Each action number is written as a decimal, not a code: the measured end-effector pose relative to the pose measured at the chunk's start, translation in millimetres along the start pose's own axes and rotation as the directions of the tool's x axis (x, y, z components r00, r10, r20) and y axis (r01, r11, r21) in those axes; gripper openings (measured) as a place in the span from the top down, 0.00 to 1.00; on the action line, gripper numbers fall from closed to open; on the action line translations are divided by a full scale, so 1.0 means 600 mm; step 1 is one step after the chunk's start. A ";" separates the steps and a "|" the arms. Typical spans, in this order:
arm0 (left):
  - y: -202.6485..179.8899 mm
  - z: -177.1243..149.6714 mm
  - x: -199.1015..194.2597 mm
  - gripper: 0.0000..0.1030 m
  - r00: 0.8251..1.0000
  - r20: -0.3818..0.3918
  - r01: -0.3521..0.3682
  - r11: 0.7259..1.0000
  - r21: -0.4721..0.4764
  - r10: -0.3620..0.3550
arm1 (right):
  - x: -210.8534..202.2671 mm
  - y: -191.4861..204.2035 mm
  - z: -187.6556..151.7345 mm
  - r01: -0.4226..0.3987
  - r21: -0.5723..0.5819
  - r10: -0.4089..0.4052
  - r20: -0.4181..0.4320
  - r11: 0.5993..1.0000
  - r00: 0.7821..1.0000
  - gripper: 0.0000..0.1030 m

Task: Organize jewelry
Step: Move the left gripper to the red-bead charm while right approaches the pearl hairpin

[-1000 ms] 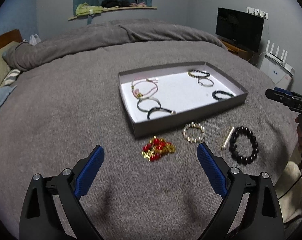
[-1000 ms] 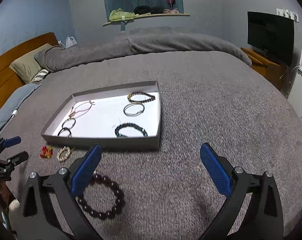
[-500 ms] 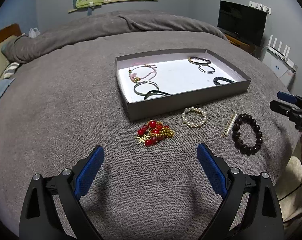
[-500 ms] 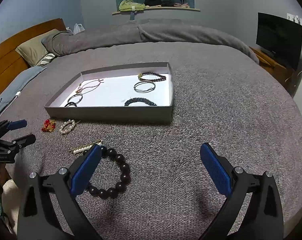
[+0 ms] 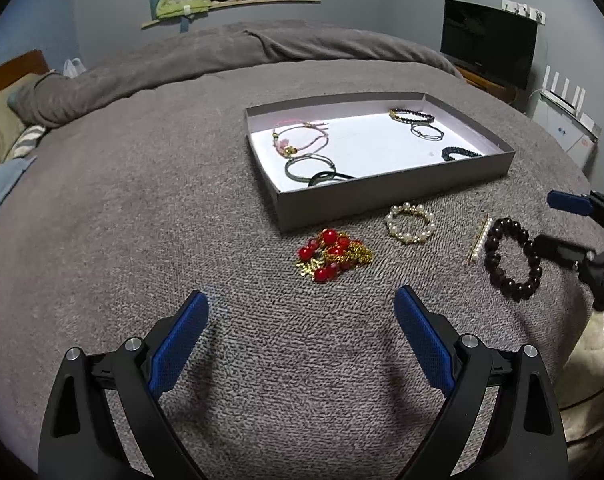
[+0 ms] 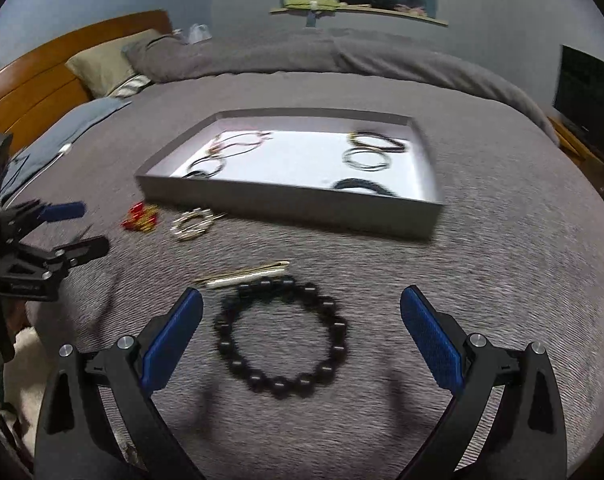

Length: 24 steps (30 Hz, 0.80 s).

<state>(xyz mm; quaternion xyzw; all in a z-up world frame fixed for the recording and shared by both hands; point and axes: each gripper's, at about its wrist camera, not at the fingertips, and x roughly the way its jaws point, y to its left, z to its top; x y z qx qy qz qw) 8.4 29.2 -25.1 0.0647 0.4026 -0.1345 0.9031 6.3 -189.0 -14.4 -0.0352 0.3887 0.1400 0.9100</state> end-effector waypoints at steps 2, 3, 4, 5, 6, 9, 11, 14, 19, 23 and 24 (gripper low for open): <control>0.001 -0.002 0.002 0.09 1.000 -0.003 0.001 1.000 -0.001 -0.001 | 0.009 0.016 0.001 -0.012 -0.023 0.012 -0.009 1.000 1.000 0.05; 0.001 -0.002 0.003 0.09 1.000 -0.004 0.004 1.000 -0.001 -0.004 | 0.013 0.021 0.002 -0.019 -0.031 0.018 -0.010 0.999 1.000 0.05; 0.001 -0.002 0.004 0.09 1.000 -0.005 0.005 1.000 0.000 -0.005 | 0.017 0.026 0.004 -0.025 -0.038 0.024 -0.011 0.999 1.000 0.05; 0.002 -0.002 0.005 0.09 1.000 -0.005 0.006 1.000 0.000 -0.006 | 0.021 0.030 0.006 -0.030 -0.047 0.030 -0.011 0.998 0.999 0.05; 0.001 -0.002 0.006 0.09 1.000 -0.005 0.006 1.000 0.000 -0.006 | 0.027 0.033 0.008 -0.031 -0.054 0.031 -0.014 0.998 0.999 0.05; 0.002 -0.002 0.006 0.09 1.000 -0.003 0.009 1.000 -0.001 -0.009 | 0.043 0.039 0.014 -0.035 -0.062 0.033 -0.033 0.997 0.999 0.05; 0.003 -0.002 0.006 0.09 1.000 -0.002 0.010 1.000 -0.001 -0.010 | 0.052 0.042 0.018 -0.043 -0.064 0.040 -0.045 0.997 0.998 0.05; 0.005 -0.002 0.008 0.09 1.000 -0.003 0.009 1.000 -0.005 -0.009 | 0.064 0.053 0.021 -0.053 -0.092 0.047 -0.057 0.994 0.997 0.06; 0.006 -0.002 0.011 0.09 1.000 -0.007 0.009 1.000 -0.005 -0.009 | 0.088 0.069 0.016 -0.038 -0.146 0.024 -0.099 0.989 0.995 0.14; 0.007 -0.002 0.014 0.09 1.000 -0.010 0.010 1.000 -0.008 -0.010 | 0.099 0.067 0.018 -0.041 -0.136 0.027 -0.107 0.990 0.994 0.24; 0.007 -0.002 0.016 0.09 1.000 -0.011 0.011 1.000 -0.008 -0.011 | 0.101 0.066 0.018 -0.039 -0.136 0.025 -0.106 0.990 0.994 0.29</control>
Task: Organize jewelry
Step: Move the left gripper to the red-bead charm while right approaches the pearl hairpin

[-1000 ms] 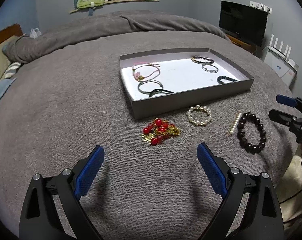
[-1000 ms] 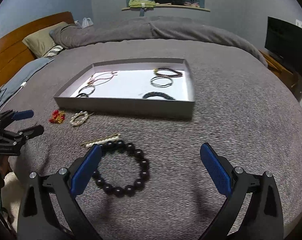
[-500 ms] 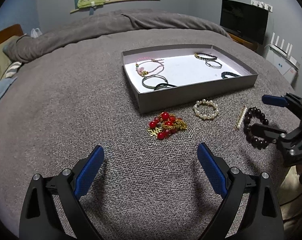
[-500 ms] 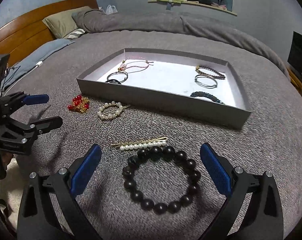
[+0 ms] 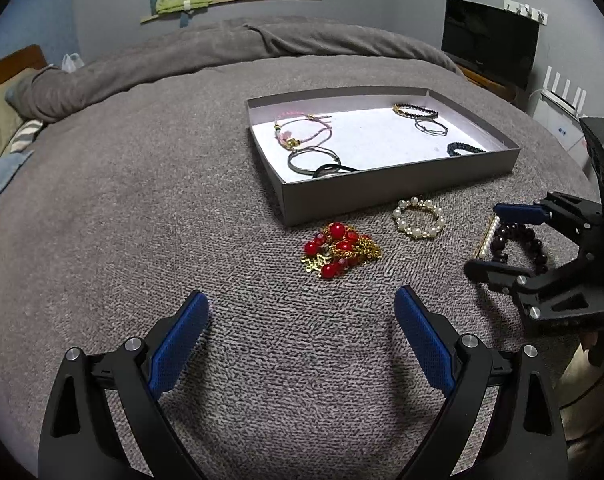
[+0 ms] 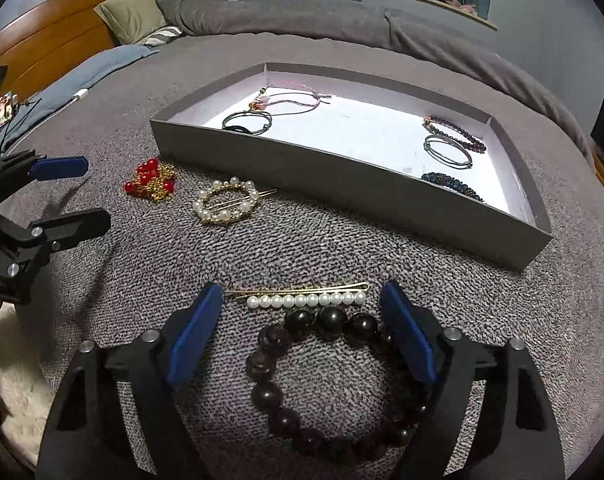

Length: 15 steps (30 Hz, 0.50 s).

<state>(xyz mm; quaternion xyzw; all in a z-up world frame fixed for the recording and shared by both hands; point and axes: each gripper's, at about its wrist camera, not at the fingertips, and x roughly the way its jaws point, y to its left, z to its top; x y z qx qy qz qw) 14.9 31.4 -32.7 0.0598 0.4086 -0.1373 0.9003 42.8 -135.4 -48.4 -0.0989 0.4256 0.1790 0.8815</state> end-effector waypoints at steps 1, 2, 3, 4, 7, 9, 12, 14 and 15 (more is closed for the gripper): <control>0.000 0.000 0.000 0.09 1.000 -0.001 0.001 1.000 0.000 -0.001 | 0.000 0.000 0.001 0.004 -0.003 -0.004 0.002 1.000 1.000 0.32; -0.001 0.000 0.001 0.09 1.000 -0.001 0.003 1.000 0.001 -0.003 | -0.001 -0.002 0.001 0.002 -0.002 -0.002 0.005 1.000 1.000 0.32; -0.001 0.001 0.001 0.09 1.000 -0.002 0.004 1.000 0.001 -0.004 | -0.003 -0.004 0.001 -0.005 0.002 0.005 0.008 1.000 1.000 0.32; -0.001 0.001 0.001 0.09 1.000 -0.002 0.005 1.000 0.001 -0.005 | -0.004 -0.006 0.001 -0.011 0.007 0.011 0.011 1.000 1.000 0.32; -0.001 0.002 0.004 0.09 1.000 -0.005 0.010 1.000 -0.006 -0.010 | -0.012 -0.013 0.000 -0.027 0.027 0.027 0.026 0.999 0.999 0.32; -0.001 0.004 0.007 0.09 1.000 -0.007 0.017 1.000 -0.013 -0.017 | -0.023 -0.017 0.001 -0.034 0.045 0.032 0.049 0.998 0.998 0.32; -0.004 0.009 0.010 0.09 0.999 -0.002 0.033 0.999 -0.015 -0.033 | -0.041 -0.028 0.004 -0.037 0.069 0.031 0.079 0.997 0.996 0.32; -0.008 0.013 0.012 0.09 0.999 0.006 0.033 0.999 -0.013 -0.033 | -0.053 -0.038 0.004 -0.037 0.086 0.029 0.091 0.996 0.995 0.32; -0.009 0.016 0.013 0.09 0.999 0.016 0.034 0.999 -0.016 -0.034 | -0.057 -0.041 0.003 -0.037 0.092 0.029 0.094 0.995 0.995 0.32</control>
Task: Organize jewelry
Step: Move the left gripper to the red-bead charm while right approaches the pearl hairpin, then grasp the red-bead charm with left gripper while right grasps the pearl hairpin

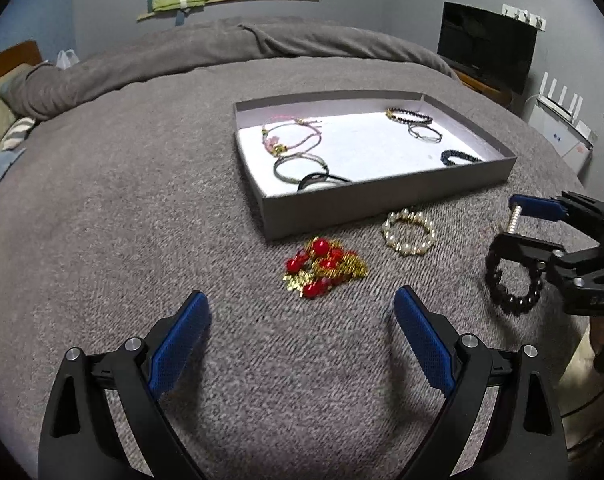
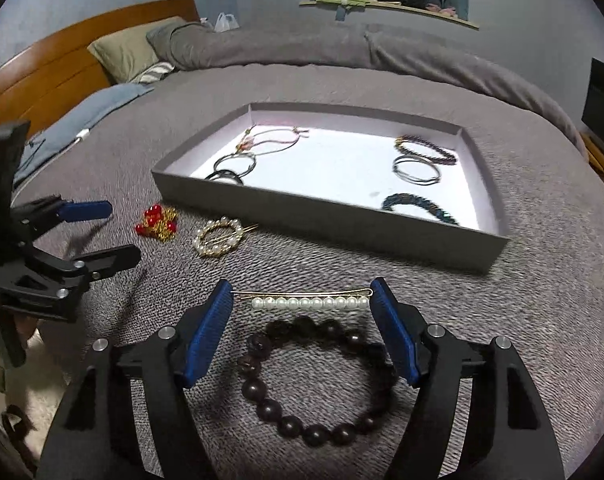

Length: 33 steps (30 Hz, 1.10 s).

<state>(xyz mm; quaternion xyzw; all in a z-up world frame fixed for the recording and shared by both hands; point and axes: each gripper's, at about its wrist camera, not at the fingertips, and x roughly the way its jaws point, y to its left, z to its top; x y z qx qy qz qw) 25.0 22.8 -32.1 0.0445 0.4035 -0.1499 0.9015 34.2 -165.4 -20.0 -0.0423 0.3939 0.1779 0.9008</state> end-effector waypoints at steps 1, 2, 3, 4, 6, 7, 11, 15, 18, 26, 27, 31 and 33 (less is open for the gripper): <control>0.001 0.003 0.000 0.09 1.000 0.009 0.002 1.000 -0.007 -0.002 | -0.003 -0.003 0.000 0.001 0.004 -0.001 0.002 1.000 1.000 0.32; 0.002 0.004 0.000 0.09 1.000 0.015 0.003 1.000 -0.015 -0.003 | -0.008 -0.006 -0.001 0.001 0.008 -0.001 0.004 1.000 1.000 0.32; 0.004 0.007 -0.001 0.12 1.000 0.023 0.004 1.000 -0.026 -0.004 | -0.013 -0.010 -0.003 0.004 0.011 -0.004 0.007 1.000 1.000 0.32; 0.007 0.010 -0.003 0.13 0.999 0.035 0.014 0.999 -0.039 -0.012 | -0.016 -0.011 -0.004 0.006 0.014 -0.006 0.009 1.000 1.000 0.32; 0.010 0.014 -0.009 0.23 0.998 0.052 0.032 0.998 -0.049 -0.029 | -0.021 -0.015 -0.008 0.006 0.020 -0.006 0.012 1.000 1.000 0.32; 0.011 0.015 -0.012 0.27 0.998 0.057 0.037 0.998 -0.049 -0.034 | -0.024 -0.016 -0.009 0.005 0.022 -0.005 0.013 1.000 1.000 0.32; 0.022 0.017 -0.015 0.50 0.997 0.052 0.053 0.998 -0.046 -0.050 | -0.028 -0.016 -0.009 0.001 0.023 -0.002 0.019 1.000 1.000 0.32; 0.034 0.017 -0.009 0.64 0.999 0.028 0.034 0.999 -0.037 -0.033 | -0.031 -0.015 -0.009 -0.004 0.024 0.003 0.025 1.000 1.000 0.32; 0.028 0.017 0.007 0.66 0.999 0.004 0.037 0.999 -0.006 -0.037 | -0.031 -0.013 -0.009 -0.006 0.022 0.005 0.025 1.000 1.000 0.32; 0.011 0.025 0.027 0.75 0.997 -0.010 0.072 0.997 0.040 -0.072 | -0.033 -0.014 -0.009 -0.001 0.029 0.000 0.018 1.000 1.000 0.32; 0.010 0.026 0.029 0.84 0.997 -0.016 0.077 0.996 0.044 -0.076 | -0.033 -0.014 -0.009 -0.001 0.029 0.001 0.017 1.000 1.000 0.32; 0.008 0.026 0.027 0.92 0.996 -0.021 0.089 0.995 0.050 -0.088 | -0.035 -0.014 -0.008 -0.002 0.025 0.001 0.021 1.000 1.000 0.32; 0.008 0.027 0.013 0.92 0.995 -0.004 0.101 0.994 0.044 -0.101 | -0.038 -0.016 -0.007 -0.001 0.026 0.000 0.025 1.000 1.000 0.32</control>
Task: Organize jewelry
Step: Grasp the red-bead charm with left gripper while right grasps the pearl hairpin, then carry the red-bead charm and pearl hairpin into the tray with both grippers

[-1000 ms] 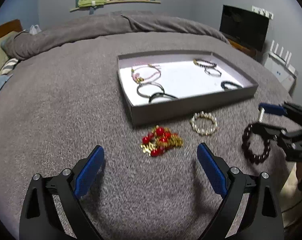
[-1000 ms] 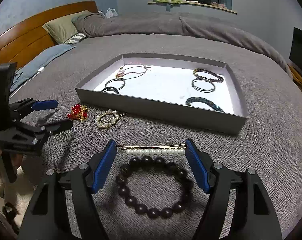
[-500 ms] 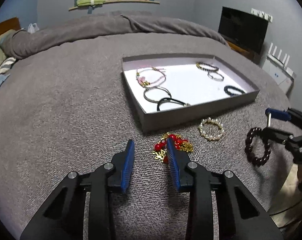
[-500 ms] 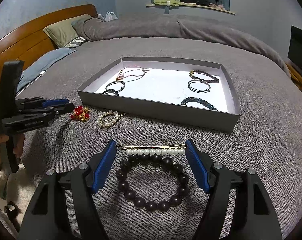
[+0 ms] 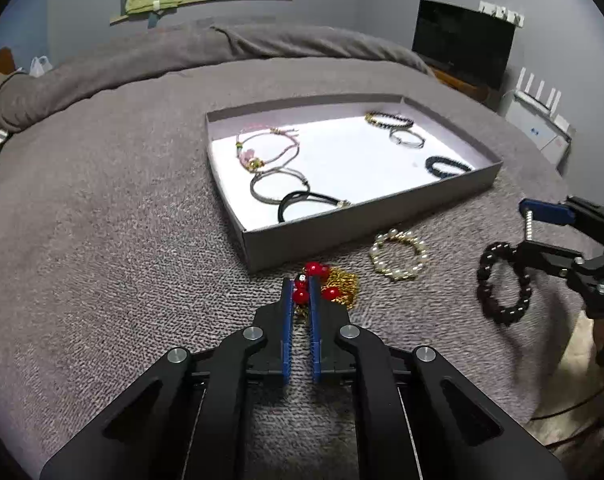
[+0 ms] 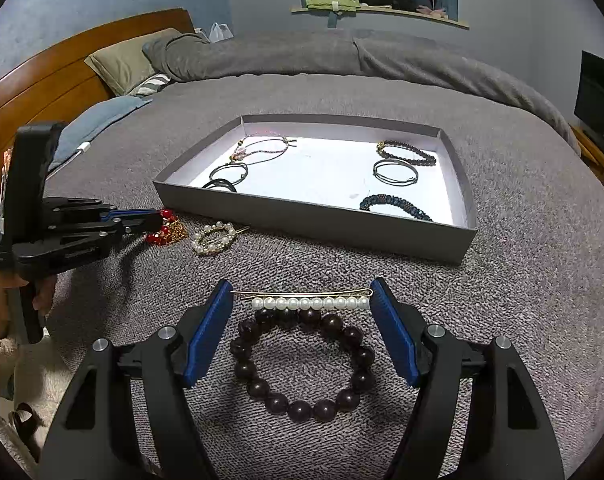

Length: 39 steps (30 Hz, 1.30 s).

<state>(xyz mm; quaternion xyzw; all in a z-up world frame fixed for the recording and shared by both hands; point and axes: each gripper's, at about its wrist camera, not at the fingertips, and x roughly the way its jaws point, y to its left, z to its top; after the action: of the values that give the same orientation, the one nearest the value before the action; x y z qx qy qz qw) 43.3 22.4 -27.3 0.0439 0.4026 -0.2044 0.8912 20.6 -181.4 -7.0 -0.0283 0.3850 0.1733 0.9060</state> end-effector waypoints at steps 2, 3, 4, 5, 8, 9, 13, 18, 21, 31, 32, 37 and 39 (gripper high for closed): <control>-0.002 0.003 -0.018 0.92 1.000 0.024 0.009 1.000 -0.002 -0.009 | -0.003 -0.002 0.001 0.001 0.003 -0.001 0.006 1.000 1.000 0.32; -0.003 0.006 -0.030 0.92 0.999 0.042 0.013 1.000 0.000 -0.013 | -0.004 -0.003 0.002 0.002 0.004 -0.002 0.009 1.000 1.000 0.32; -0.006 0.009 -0.039 0.92 0.998 0.054 0.018 1.000 0.003 -0.018 | -0.006 -0.004 0.003 0.003 0.004 -0.003 0.012 1.000 1.000 0.32; -0.009 0.015 -0.055 0.92 0.997 0.076 0.021 1.000 0.010 -0.022 | -0.007 -0.005 0.004 0.005 0.005 -0.005 0.014 1.000 1.000 0.32; -0.017 0.032 -0.090 0.92 0.992 0.121 0.027 0.999 0.033 -0.031 | -0.012 -0.006 0.007 0.006 0.006 -0.006 0.022 1.000 1.000 0.32; -0.020 0.038 -0.102 0.92 0.990 0.135 0.028 0.999 0.043 -0.033 | -0.013 -0.005 0.008 0.006 0.005 -0.006 0.025 1.000 1.000 0.32; -0.029 0.062 -0.136 0.92 0.983 0.177 0.036 0.996 0.077 -0.049 | -0.023 -0.004 0.017 0.006 -0.005 -0.006 0.044 1.000 0.999 0.32; -0.032 0.093 -0.151 0.92 0.979 0.191 0.058 0.994 0.095 -0.075 | -0.035 -0.009 0.042 0.017 -0.025 -0.015 0.077 1.000 0.997 0.32; -0.036 0.112 -0.143 0.92 0.978 0.188 0.066 0.992 0.106 -0.086 | -0.036 -0.016 0.064 0.030 -0.029 -0.027 0.098 0.999 0.995 0.32; -0.052 0.170 -0.053 0.92 0.985 0.144 0.067 0.986 0.152 -0.090 | 0.012 -0.051 0.124 0.067 -0.009 -0.065 0.118 0.998 0.991 0.32; -0.051 0.179 -0.039 0.92 0.986 0.136 0.077 0.986 0.150 -0.098 | 0.024 -0.056 0.129 0.071 -0.004 -0.070 0.110 0.997 0.991 0.32; -0.044 0.228 0.029 0.92 0.982 0.085 0.156 0.979 0.133 -0.168 | 0.077 -0.057 0.148 0.062 -0.005 -0.062 0.067 0.998 0.996 0.32; -0.039 0.251 0.064 0.92 0.978 0.054 0.192 0.975 0.112 -0.199 | 0.107 -0.054 0.159 0.044 0.006 -0.044 0.036 0.999 0.998 0.32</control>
<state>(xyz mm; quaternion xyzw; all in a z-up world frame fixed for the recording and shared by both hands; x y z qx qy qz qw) 162.0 -48.1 47.9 0.0446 0.3645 -0.3136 0.8757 138.5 -175.5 11.7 -0.0311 0.3684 0.1529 0.9165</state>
